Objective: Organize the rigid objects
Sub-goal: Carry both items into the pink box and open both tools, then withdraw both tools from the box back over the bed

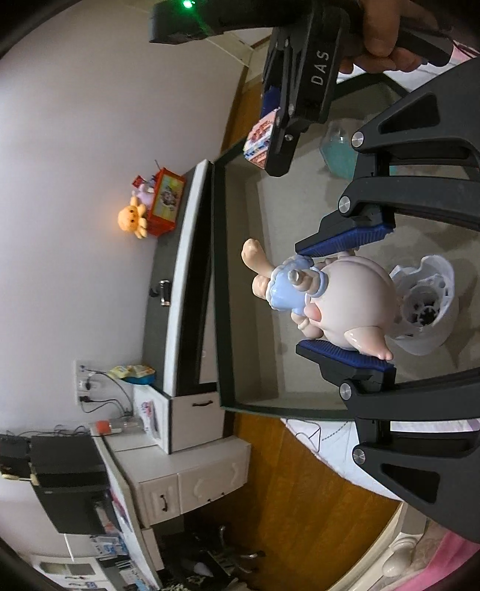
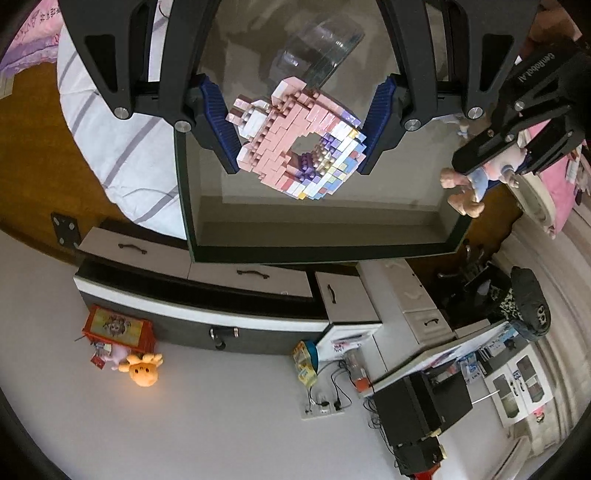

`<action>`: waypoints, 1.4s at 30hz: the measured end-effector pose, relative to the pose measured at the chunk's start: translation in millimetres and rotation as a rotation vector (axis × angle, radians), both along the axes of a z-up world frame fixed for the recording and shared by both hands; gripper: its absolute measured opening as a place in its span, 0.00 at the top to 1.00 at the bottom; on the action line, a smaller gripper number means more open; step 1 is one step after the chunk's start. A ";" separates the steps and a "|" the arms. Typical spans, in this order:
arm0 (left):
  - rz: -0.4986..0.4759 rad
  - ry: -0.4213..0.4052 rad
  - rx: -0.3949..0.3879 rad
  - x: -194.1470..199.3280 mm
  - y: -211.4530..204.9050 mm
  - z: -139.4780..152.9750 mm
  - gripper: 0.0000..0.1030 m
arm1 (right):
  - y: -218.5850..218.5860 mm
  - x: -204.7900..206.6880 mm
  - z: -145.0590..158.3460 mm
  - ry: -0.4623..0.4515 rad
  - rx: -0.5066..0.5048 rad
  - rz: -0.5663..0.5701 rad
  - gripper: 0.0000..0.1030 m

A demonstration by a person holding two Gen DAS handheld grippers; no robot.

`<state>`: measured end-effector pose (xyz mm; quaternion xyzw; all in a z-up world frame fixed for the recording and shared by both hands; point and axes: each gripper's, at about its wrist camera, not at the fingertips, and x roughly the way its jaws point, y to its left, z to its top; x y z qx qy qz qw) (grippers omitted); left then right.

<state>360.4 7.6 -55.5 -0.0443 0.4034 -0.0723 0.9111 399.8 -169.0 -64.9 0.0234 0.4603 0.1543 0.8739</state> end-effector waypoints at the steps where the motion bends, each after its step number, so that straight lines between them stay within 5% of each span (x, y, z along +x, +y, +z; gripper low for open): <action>1: 0.003 0.016 0.010 3.1 -1.0 -4.3 0.53 | -0.3 1.7 -1.9 0.009 0.002 0.001 0.37; 4: 0.013 0.024 0.033 4.1 -1.3 -8.0 0.47 | -2.4 6.1 -8.0 0.031 0.004 -0.007 0.33; 5: 0.012 0.019 0.035 2.2 -1.4 -6.9 0.41 | -2.5 6.2 -9.1 0.035 0.005 -0.009 0.28; 7: 0.022 -0.004 0.053 -4.0 -1.0 -2.1 0.09 | -5.2 4.7 -9.0 0.036 0.015 -0.013 0.19; 9: 0.033 -0.044 0.064 -13.7 1.7 6.5 0.04 | -8.6 1.9 -7.2 0.037 0.024 -0.025 0.19; 12: 0.038 -0.069 0.050 -27.1 7.3 17.7 0.02 | -14.2 -6.7 2.7 0.000 0.028 -0.057 0.00; 31: 0.031 -0.330 0.027 -218.7 18.4 117.2 0.00 | -33.7 -176.0 78.2 -0.272 0.119 -0.050 0.00; 42: 0.194 -0.375 0.123 -268.6 3.4 104.2 0.00 | -28.1 -246.7 72.7 -0.385 0.036 -0.109 0.00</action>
